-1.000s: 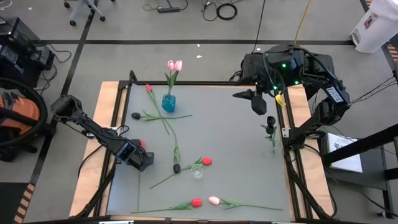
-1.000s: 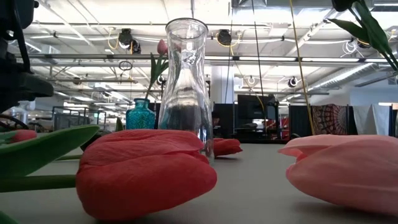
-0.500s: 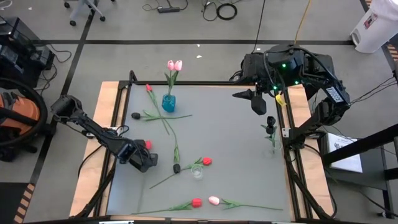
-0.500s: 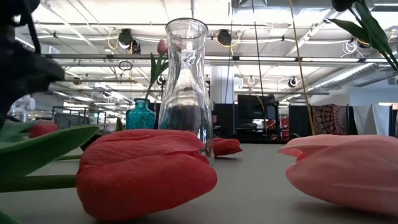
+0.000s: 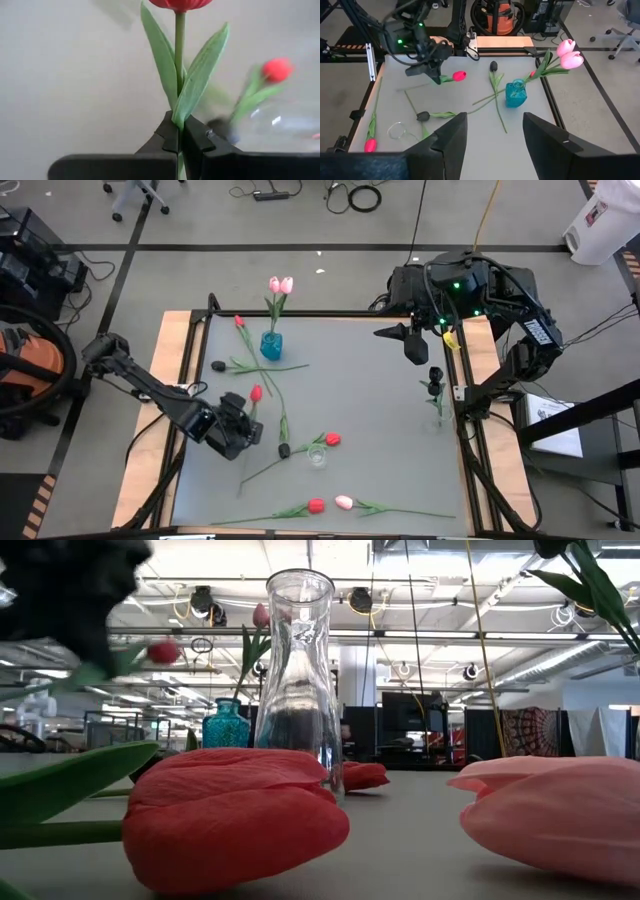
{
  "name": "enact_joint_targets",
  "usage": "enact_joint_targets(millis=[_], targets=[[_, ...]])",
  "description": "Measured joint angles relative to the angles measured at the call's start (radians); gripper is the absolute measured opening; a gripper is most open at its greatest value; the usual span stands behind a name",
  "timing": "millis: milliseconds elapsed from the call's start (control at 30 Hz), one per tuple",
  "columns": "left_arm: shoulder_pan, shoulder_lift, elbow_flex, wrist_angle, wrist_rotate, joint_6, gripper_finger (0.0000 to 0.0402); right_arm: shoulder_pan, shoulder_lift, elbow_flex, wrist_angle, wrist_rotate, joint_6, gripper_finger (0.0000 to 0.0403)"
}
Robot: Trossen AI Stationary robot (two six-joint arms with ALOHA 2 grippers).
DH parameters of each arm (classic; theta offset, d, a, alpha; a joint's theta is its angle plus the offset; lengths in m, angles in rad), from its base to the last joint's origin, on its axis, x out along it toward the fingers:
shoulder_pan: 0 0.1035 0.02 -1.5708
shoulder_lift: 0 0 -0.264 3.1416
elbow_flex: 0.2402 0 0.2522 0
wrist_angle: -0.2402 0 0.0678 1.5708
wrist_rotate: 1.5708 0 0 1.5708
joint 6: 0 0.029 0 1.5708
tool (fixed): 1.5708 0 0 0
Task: Sort flowers into vase by color
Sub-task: Put the red flower into the left transparent vase
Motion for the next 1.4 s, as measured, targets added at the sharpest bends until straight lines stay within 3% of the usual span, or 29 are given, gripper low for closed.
enact_joint_targets(millis=[267,567,800,1033,1400], targets=[[0.027,0.0,0.166,-0.007,-0.33,0.326,0.0002,0.0,0.0,0.0,0.0,-0.001,0.015,0.0185],[0.114,-0.029,0.402,0.026,-0.456,0.801,0.0003,0.0,0.0,0.0,0.0,-0.006,0.067,0.0185],[0.16,-0.114,0.491,0.27,-0.452,1.213,0.0009,0.0,0.0,0.0,0.0,-0.006,0.082,0.0185],[0.173,-0.176,0.497,0.508,-0.333,1.488,0.0011,0.0,0.0,0.0,0.0,-0.006,0.086,0.0185],[0.172,-0.043,0.496,0.682,-0.107,1.526,0.0012,0.0,0.0,0.0,0.0,-0.005,0.086,0.0185]])
